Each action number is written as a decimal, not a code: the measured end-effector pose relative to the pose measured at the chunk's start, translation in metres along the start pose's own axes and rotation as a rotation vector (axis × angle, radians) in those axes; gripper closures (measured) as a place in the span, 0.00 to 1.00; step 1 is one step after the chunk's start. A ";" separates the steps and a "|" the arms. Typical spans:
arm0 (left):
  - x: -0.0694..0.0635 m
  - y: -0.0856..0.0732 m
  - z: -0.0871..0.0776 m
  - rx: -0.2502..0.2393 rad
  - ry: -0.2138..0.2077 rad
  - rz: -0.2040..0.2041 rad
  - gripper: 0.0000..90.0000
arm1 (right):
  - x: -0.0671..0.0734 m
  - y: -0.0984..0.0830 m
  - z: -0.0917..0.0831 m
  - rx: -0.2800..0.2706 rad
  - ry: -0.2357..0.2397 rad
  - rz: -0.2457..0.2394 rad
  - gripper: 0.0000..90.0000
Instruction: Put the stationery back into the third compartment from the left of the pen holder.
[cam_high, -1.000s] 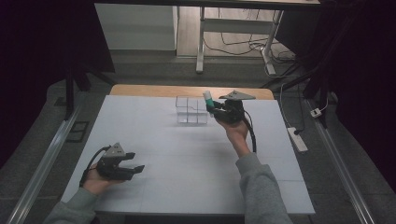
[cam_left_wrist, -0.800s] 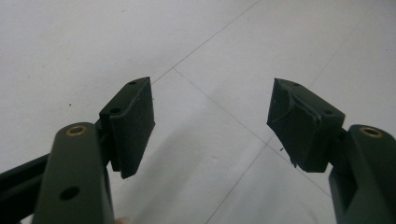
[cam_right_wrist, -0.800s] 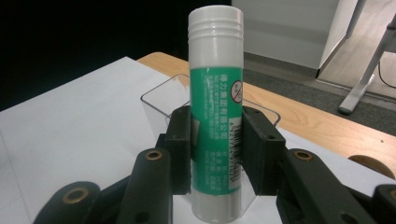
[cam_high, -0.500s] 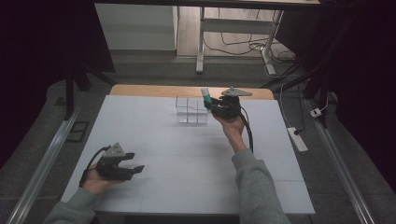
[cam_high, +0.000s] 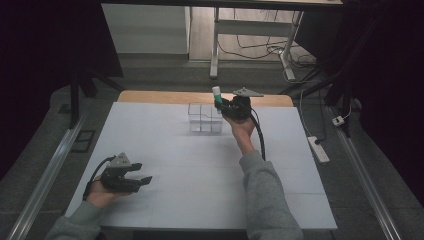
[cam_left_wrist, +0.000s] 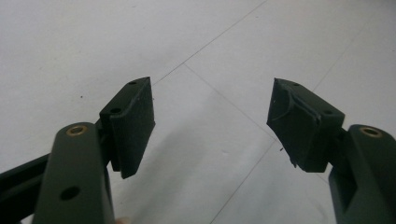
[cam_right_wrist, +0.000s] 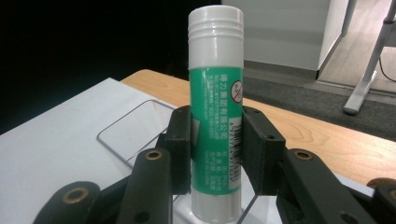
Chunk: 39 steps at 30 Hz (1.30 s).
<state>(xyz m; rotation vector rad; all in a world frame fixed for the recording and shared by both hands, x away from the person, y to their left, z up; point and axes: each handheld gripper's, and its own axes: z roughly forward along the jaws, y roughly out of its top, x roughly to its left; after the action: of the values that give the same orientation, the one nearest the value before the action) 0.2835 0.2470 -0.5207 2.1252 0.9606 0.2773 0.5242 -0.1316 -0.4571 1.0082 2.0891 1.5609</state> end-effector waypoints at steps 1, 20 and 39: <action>0.001 -0.001 0.000 0.001 0.001 -0.001 0.34 | -0.001 0.000 0.002 0.000 -0.002 0.004 0.72; 0.000 -0.001 0.001 0.008 0.007 0.006 0.35 | 0.005 -0.002 -0.015 -0.024 0.028 -0.011 0.44; 0.000 0.000 0.000 0.000 0.012 -0.011 0.35 | 0.012 -0.049 -0.118 0.111 0.028 -0.053 0.47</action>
<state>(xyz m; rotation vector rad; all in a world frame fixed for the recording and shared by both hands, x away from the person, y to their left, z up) 0.2835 0.2469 -0.5209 2.1201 0.9786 0.2848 0.4235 -0.2114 -0.4614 0.9640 2.2247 1.4557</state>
